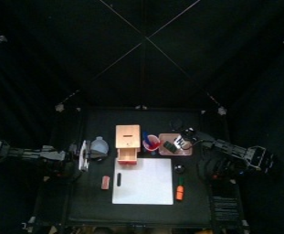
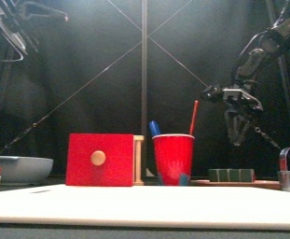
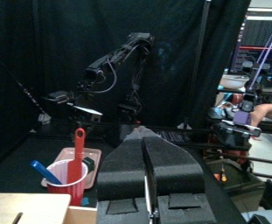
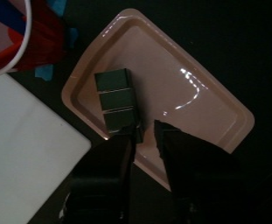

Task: Place sushi on board then cut the sushi with the knife then place the pieces on the plate
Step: Pick knife at handle with right hand

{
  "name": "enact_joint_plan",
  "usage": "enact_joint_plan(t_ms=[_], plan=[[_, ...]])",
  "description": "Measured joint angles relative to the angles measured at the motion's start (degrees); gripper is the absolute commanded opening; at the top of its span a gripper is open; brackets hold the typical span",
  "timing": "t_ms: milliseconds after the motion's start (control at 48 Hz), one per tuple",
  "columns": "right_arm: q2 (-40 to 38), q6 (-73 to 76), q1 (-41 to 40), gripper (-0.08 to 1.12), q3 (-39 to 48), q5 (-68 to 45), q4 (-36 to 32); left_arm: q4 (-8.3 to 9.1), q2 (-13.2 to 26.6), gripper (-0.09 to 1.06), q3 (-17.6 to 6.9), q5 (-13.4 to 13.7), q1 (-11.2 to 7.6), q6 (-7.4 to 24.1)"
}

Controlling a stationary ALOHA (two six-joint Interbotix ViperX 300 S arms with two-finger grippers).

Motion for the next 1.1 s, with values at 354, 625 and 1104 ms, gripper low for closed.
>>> enact_joint_plan(t_ms=[354,625,1104], plan=[[-1.8,0.5,6.6,1.07,-0.3,-2.0,-1.2,0.00,0.0,0.09,0.3,-0.1,0.09,0.0],[1.6,0.8,3.3,1.06,4.0,-4.2,-2.5,0.00,0.0,0.09,0.3,-0.1,0.35,0.0],[11.7,0.6,4.3,1.06,4.9,-16.4,-2.8,-1.23,0.0,0.09,1.4,0.0,2.29,0.0]])
